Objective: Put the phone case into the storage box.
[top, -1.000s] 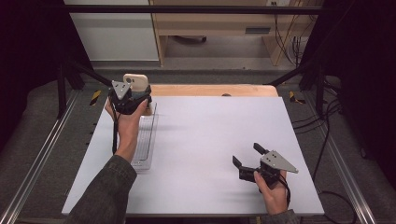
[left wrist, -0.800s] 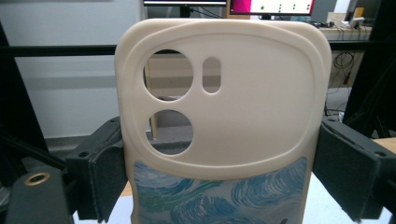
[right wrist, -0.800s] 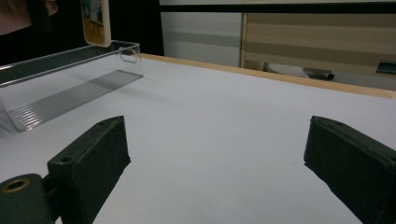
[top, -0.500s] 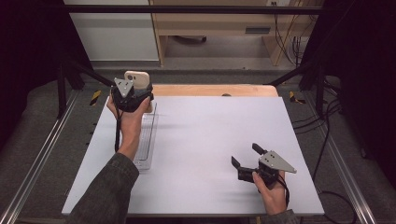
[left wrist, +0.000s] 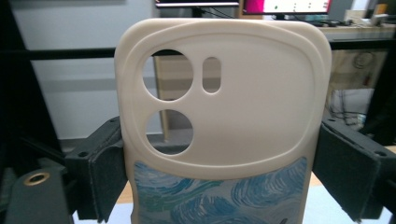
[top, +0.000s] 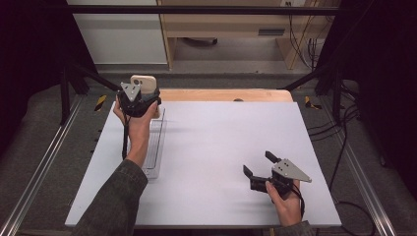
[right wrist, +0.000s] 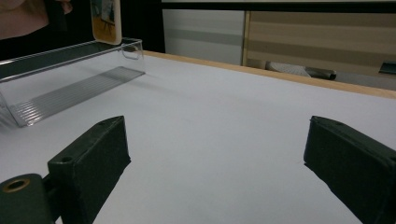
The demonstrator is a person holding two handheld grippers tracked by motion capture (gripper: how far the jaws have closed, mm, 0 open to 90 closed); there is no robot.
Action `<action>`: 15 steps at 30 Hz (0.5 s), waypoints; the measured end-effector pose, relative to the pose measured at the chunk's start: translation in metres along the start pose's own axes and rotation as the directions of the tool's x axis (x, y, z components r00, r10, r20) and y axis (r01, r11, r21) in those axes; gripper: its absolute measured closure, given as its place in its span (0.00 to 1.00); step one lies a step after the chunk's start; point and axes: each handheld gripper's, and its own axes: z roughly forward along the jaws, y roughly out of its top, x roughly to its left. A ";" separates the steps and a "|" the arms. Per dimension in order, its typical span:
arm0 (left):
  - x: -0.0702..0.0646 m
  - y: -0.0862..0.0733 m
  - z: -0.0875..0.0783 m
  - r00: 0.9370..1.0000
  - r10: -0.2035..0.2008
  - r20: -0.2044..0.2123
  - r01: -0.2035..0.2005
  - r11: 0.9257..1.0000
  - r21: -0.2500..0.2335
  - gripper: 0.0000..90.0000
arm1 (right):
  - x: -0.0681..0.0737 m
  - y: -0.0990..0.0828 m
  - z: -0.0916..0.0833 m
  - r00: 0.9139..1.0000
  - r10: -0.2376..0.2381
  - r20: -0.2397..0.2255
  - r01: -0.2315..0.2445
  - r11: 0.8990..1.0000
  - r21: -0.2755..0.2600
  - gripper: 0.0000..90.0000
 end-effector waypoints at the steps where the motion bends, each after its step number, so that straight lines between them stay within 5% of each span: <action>1: 0.001 -0.001 0.000 1.000 -0.010 0.001 0.010 1.000 0.005 0.12 | 0.000 0.000 0.000 1.000 -0.001 0.000 0.001 1.000 0.001 0.07; 15: 0.004 -0.007 0.005 0.999 -0.030 0.016 0.030 0.999 0.039 0.12 | 0.001 0.000 0.001 1.000 0.006 -0.006 -0.006 1.000 -0.002 0.07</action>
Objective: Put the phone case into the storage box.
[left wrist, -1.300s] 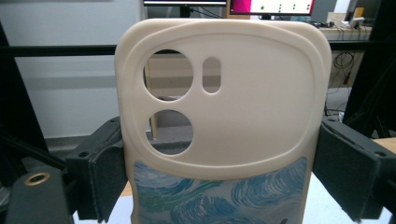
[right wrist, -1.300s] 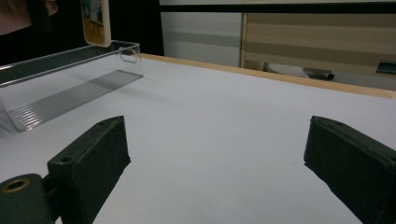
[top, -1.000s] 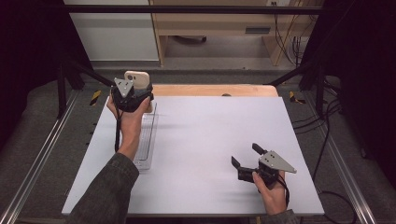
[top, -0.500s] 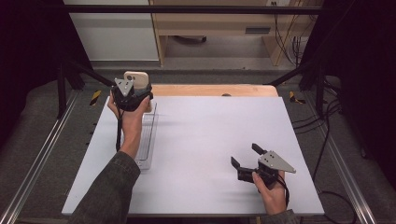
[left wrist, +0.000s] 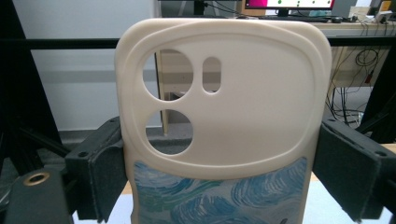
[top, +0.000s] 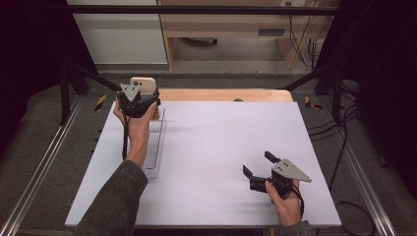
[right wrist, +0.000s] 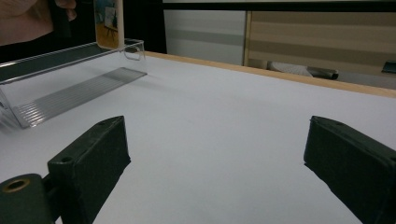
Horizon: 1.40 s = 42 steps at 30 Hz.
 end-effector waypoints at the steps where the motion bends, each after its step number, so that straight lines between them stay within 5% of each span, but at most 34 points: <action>1: 0.001 -0.001 0.001 1.000 -0.008 0.003 0.008 1.000 0.003 0.12 | 0.000 0.000 0.000 1.000 -0.002 0.000 0.002 1.000 0.001 0.07; 16: 0.007 -0.011 0.004 0.998 -0.061 0.021 0.061 0.998 0.022 0.12 | 0.001 -0.001 0.002 1.000 -0.005 -0.002 0.005 1.000 0.012 0.07; 30: 0.004 -0.017 0.010 1.000 -0.005 0.023 0.004 0.999 0.044 0.12 | 0.001 -0.002 0.003 1.000 -0.003 -0.003 0.003 1.000 0.014 0.07; 40: 0.005 -0.022 0.012 1.000 -0.011 0.021 0.010 0.998 0.064 0.12 | 0.002 -0.002 0.002 1.000 -0.007 -0.006 0.007 1.000 0.017 0.07; 42: 0.003 -0.022 0.012 1.000 0.017 0.021 -0.018 0.998 0.064 0.12 | 0.002 -0.002 0.002 1.000 -0.006 -0.006 0.007 1.000 0.016 0.07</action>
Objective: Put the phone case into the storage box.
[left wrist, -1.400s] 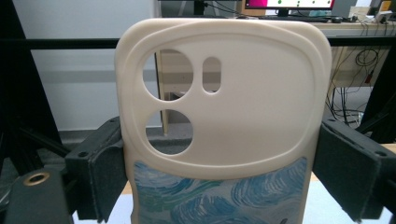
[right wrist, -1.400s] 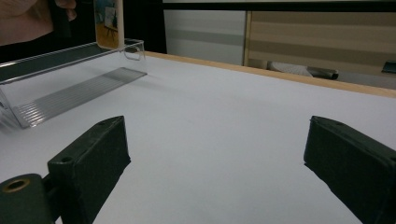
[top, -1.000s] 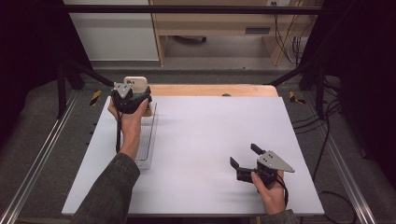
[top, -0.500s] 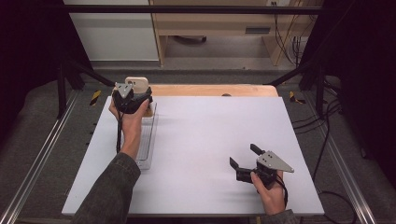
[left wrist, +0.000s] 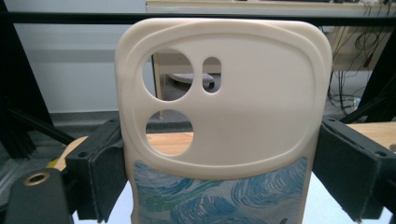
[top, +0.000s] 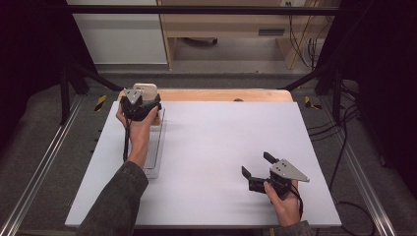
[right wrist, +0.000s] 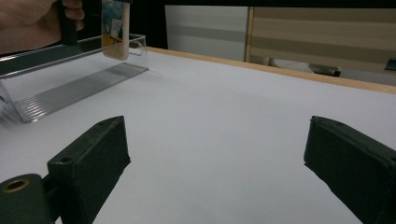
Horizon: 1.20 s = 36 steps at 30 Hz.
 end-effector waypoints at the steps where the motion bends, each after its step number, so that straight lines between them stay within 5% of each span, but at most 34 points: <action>1: -0.001 0.000 0.000 1.000 0.009 0.002 -0.009 1.000 0.001 0.12 | 0.000 0.000 0.000 1.000 0.002 0.000 -0.002 1.000 -0.002 0.07; 4: -0.003 -0.001 0.001 0.999 0.047 0.007 -0.047 0.999 0.001 0.12 | 0.000 0.000 0.000 1.000 0.001 -0.001 -0.001 1.000 0.001 0.07; 23: -0.007 -0.006 0.006 1.000 0.000 0.009 0.000 1.000 0.023 0.12 | 0.001 0.000 0.000 1.000 -0.008 -0.006 0.008 1.000 0.006 0.07; 36: -0.008 -0.013 0.011 1.000 0.018 0.006 -0.019 0.999 0.035 0.12 | 0.000 -0.001 0.001 1.000 -0.014 -0.006 0.014 1.000 0.009 0.07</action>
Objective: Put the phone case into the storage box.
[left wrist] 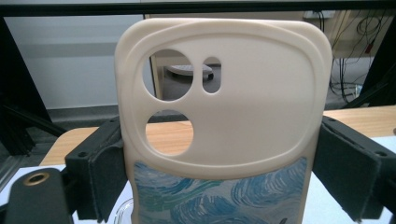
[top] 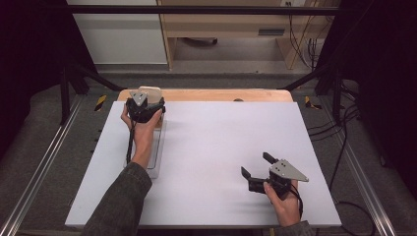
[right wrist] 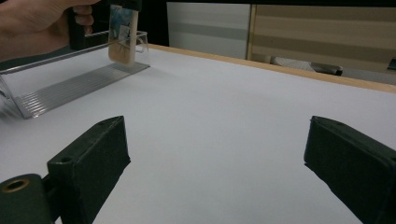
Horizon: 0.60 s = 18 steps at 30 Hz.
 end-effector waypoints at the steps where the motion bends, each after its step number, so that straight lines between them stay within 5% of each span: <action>1: 0.000 0.000 0.000 1.000 0.007 -0.003 -0.007 1.000 0.001 0.12 | 0.000 0.000 0.000 1.000 -0.001 0.000 0.001 1.000 0.000 0.07; 18: 0.000 -0.004 0.003 1.000 -0.014 -0.012 0.014 1.000 0.018 0.12 | 0.001 0.000 0.001 1.000 0.006 -0.010 -0.006 1.000 0.007 0.07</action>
